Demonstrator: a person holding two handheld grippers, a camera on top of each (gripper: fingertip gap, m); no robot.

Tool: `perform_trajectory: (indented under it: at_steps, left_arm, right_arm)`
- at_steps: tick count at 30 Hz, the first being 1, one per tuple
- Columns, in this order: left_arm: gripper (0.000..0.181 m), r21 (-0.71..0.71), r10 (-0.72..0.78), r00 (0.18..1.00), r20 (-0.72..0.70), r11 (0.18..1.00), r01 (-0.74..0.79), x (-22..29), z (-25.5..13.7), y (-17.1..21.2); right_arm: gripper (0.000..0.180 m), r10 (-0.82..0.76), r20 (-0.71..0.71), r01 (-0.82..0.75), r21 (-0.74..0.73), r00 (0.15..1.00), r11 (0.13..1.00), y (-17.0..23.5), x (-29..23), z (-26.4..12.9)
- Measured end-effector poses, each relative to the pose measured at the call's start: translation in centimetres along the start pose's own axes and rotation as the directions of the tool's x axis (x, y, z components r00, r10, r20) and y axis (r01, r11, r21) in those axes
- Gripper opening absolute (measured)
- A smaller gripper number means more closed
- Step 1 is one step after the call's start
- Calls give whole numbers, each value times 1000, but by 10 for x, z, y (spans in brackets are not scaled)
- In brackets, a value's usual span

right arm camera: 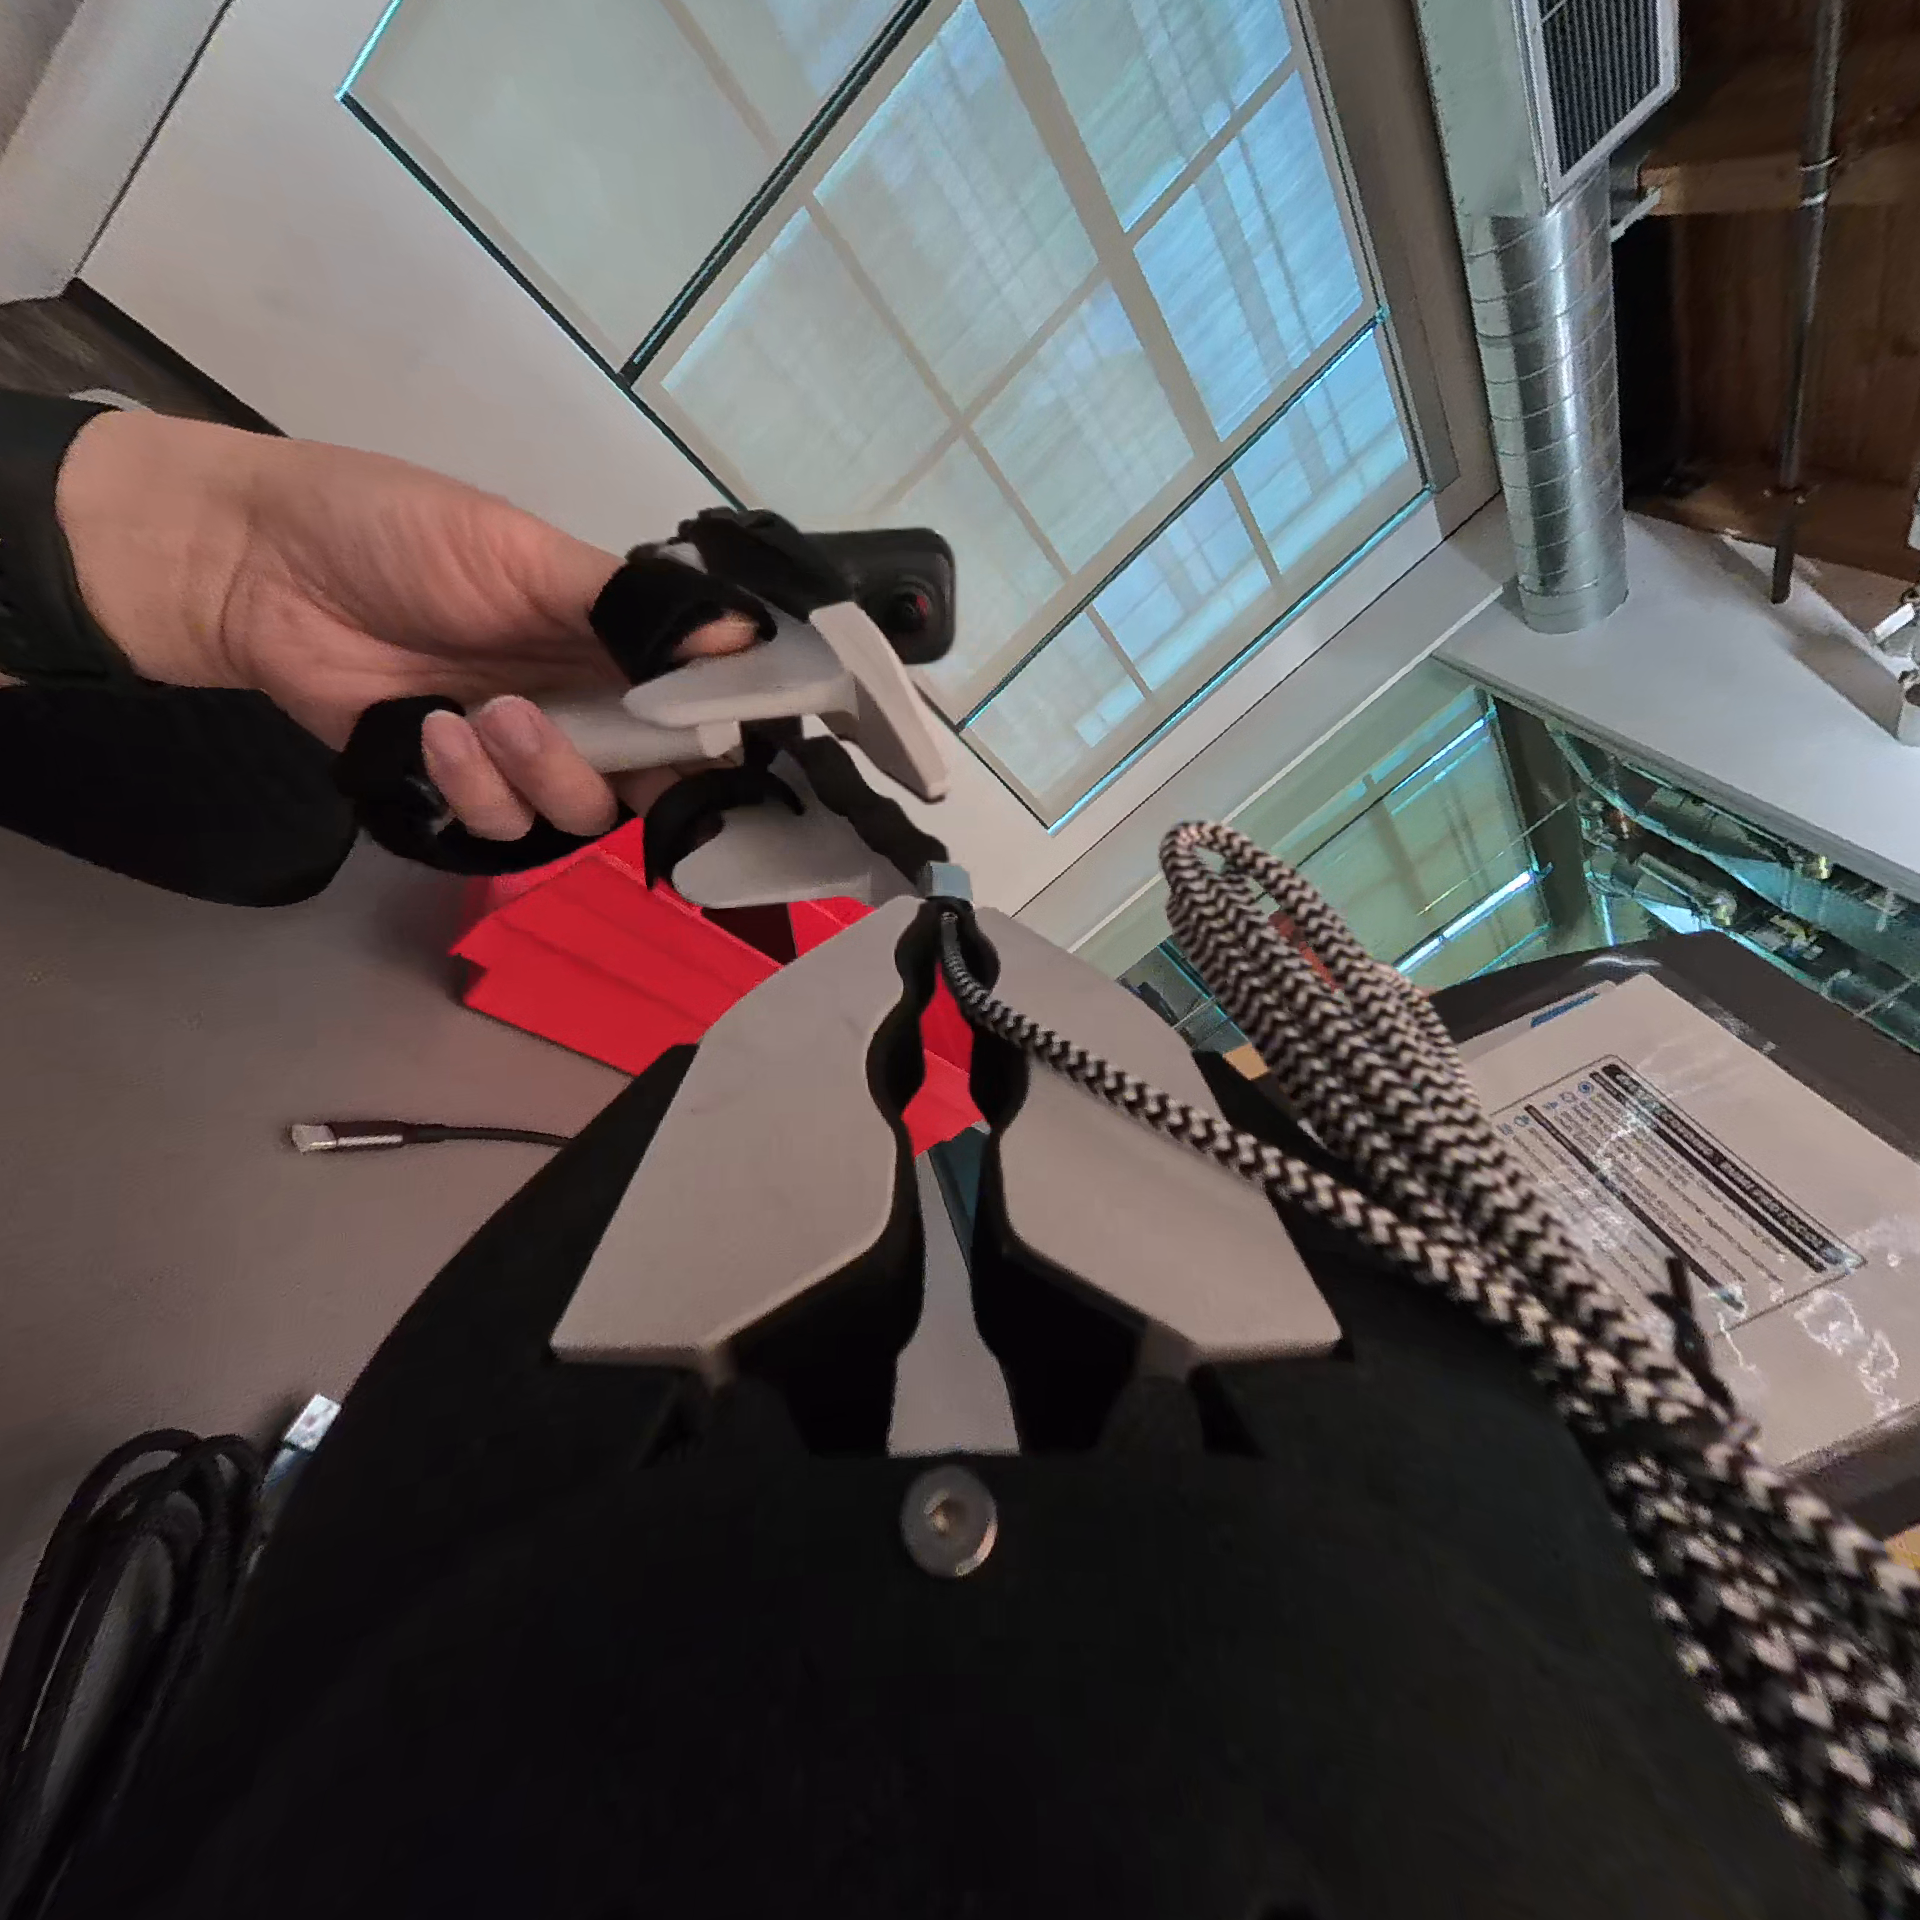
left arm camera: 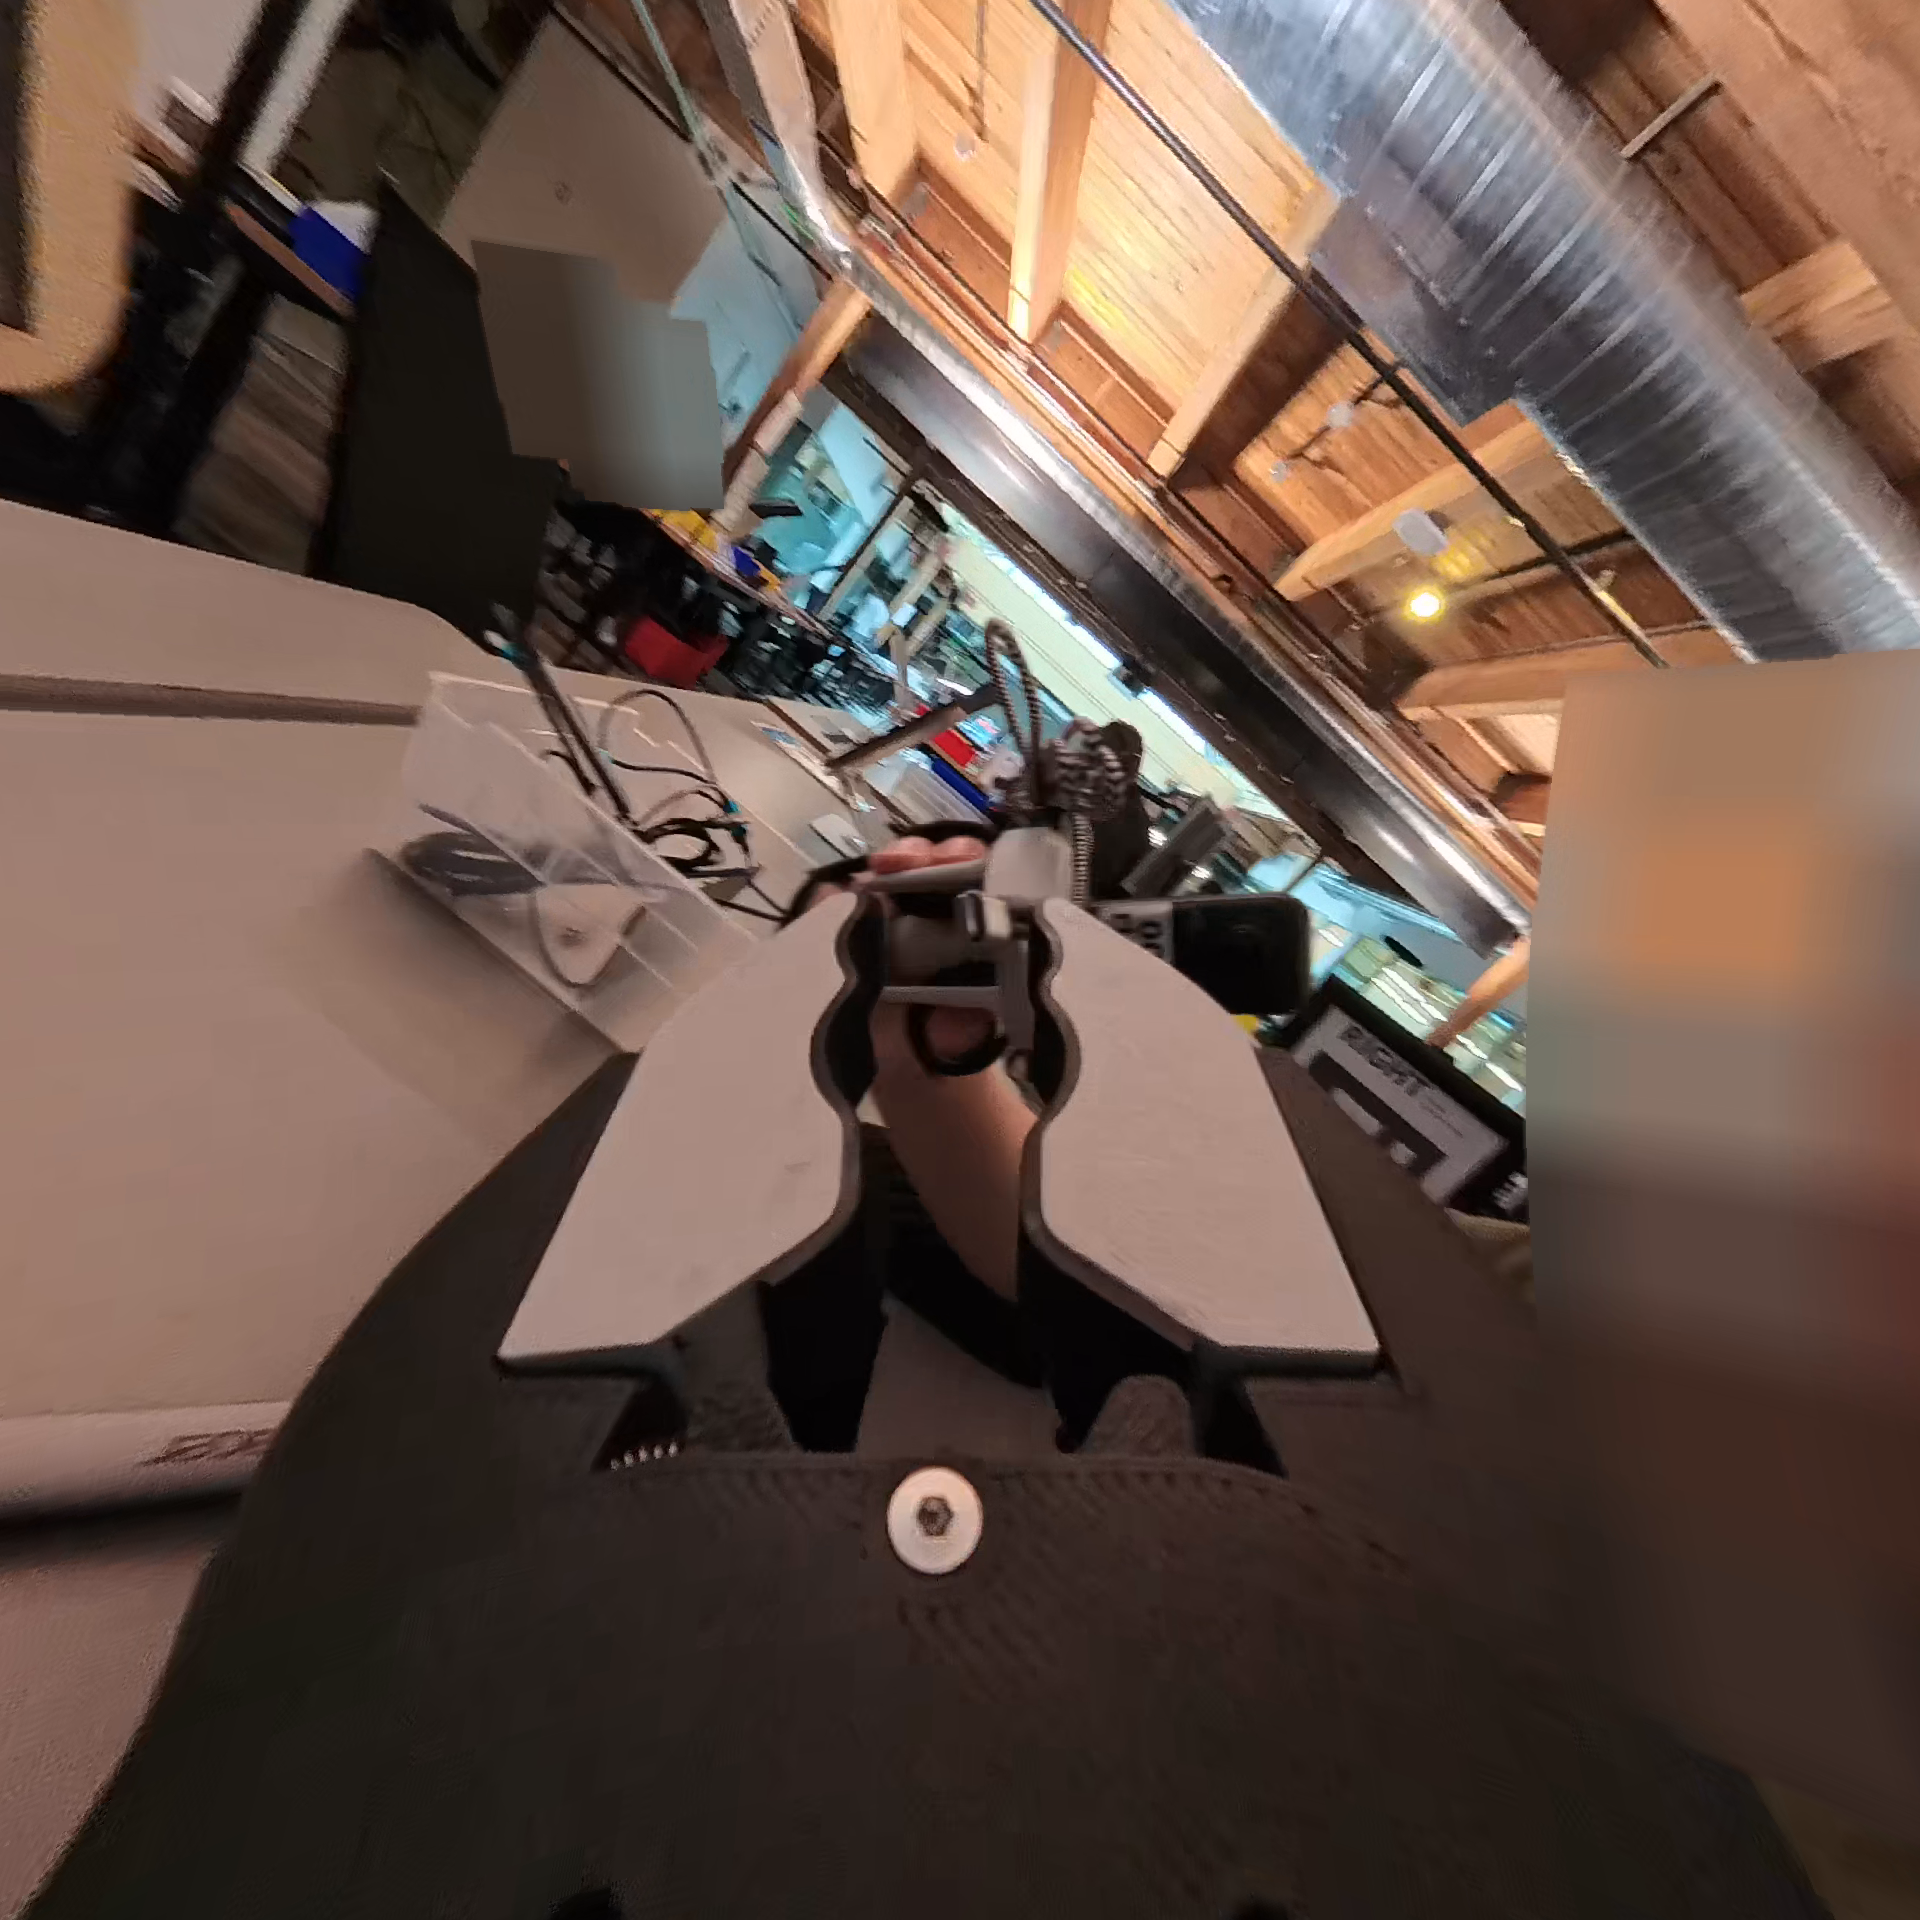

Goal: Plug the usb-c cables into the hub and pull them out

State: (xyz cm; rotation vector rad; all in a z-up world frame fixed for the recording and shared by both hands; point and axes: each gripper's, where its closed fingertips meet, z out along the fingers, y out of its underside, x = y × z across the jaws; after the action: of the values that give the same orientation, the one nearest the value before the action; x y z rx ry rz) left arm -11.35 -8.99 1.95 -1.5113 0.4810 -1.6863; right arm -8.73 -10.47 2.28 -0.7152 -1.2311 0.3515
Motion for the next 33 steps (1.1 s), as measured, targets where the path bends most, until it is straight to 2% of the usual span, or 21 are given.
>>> perform_trajectory:
  at_steps: [1, 3, 5, 8, 12, 15, 18, 22, 25, 30, 33]
  left_arm:
    - [27, 8, 16, 999, 40, 1000, -16, -6, -3, -2]
    - [27, -20, 54, 991, 126, 998, -52, -19, -8, 0]
    - [28, -107, 111, 967, 227, 990, -89, -35, -9, 9]
    - [33, -253, 180, 892, 415, 964, -77, -65, -14, 29]
    - [40, -383, 115, 816, 566, 914, 136, -96, -16, 72]
    - [24, -455, 46, 759, 650, 823, 340, -117, -20, 112]
    - [27, -467, 77, 677, 732, 781, 415, -141, -25, 129]
    - [45, -470, 150, 560, 815, 736, 487, -164, -33, 138]
    - [37, -461, 171, 509, 843, 717, 523, -170, -34, 136]
    - [34, -467, 168, 518, 839, 712, 524, -184, -12, 130]
    - [29, -498, 167, 543, 823, 670, 550, -191, 4, 129]
  right_arm:
    - [4, -2, -1, 2, -5, 1000, 1000, 0, 2, -1]
    - [4, -19, -3, 19, -30, 1000, 999, 2, 7, -3]
    - [4, -36, -2, 36, -50, 999, 998, 2, 12, -7]
    - [4, -32, -16, 31, -67, 999, 997, -2, 25, -15]
    - [4, -45, -45, 42, -82, 998, 996, -7, 42, -26]
    - [4, -50, -54, 46, -88, 997, 995, -7, 47, -31]
    - [4, -59, -42, 54, -104, 997, 993, -5, 47, -30]
    - [4, -81, -27, 77, -119, 996, 990, -3, 43, -28]
    - [4, -96, -20, 93, -127, 995, 988, -4, 42, -27]
    - [4, -100, -21, 96, -132, 995, 987, -4, 44, -29]
    - [4, -95, -34, 90, -126, 995, 988, -4, 47, -32]
